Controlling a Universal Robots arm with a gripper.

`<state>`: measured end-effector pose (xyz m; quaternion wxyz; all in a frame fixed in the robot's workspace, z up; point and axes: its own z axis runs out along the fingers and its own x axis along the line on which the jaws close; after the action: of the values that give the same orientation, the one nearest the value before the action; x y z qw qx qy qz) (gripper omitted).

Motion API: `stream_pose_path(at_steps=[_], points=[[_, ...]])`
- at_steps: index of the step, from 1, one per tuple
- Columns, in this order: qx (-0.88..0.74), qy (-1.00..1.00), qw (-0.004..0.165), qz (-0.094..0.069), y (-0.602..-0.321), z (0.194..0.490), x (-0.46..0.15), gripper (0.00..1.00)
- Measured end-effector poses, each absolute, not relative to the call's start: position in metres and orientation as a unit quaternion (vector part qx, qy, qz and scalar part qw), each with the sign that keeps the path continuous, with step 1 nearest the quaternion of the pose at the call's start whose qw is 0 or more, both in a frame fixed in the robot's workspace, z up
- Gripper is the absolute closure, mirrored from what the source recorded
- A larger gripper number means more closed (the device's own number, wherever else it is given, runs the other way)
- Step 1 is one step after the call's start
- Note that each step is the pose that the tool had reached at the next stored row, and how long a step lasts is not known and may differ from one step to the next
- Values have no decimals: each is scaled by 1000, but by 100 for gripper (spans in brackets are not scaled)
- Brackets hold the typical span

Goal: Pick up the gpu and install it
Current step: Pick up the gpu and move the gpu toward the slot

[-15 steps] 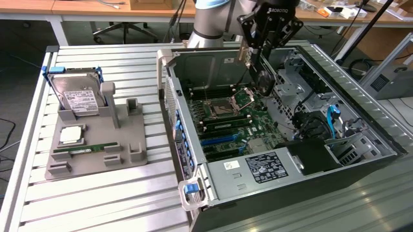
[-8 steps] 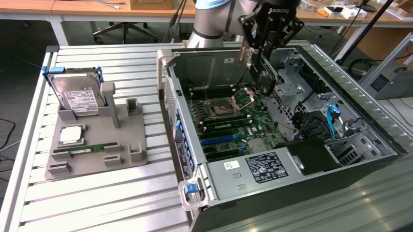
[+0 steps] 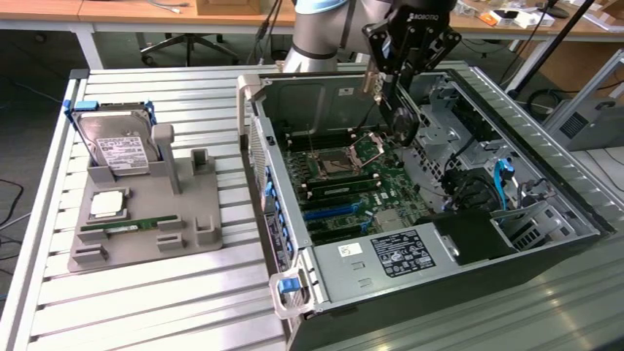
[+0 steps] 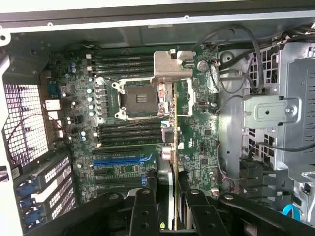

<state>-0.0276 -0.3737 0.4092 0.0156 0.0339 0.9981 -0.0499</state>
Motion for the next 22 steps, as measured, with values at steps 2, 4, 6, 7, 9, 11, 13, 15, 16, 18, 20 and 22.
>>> stream_pose_path(at_steps=[2,4,6,7,9,11,13,15,16,18,20,22], points=[[34,998,16,-50,-374,409,-27,73],[34,998,16,-51,-374,409,-26,73],[34,998,16,-51,-374,409,-26,73],[34,998,16,-51,-374,409,-25,73],[34,998,16,-52,-374,409,-25,73],[34,998,16,-52,-374,408,-24,73],[34,998,16,-53,-374,408,-24,73],[34,998,16,-53,-374,408,-23,73],[34,998,16,-53,-374,408,-23,73],[34,998,16,-54,-374,408,-22,73],[34,998,16,-54,-374,408,-22,73],[34,998,16,-54,-374,408,-22,73]])
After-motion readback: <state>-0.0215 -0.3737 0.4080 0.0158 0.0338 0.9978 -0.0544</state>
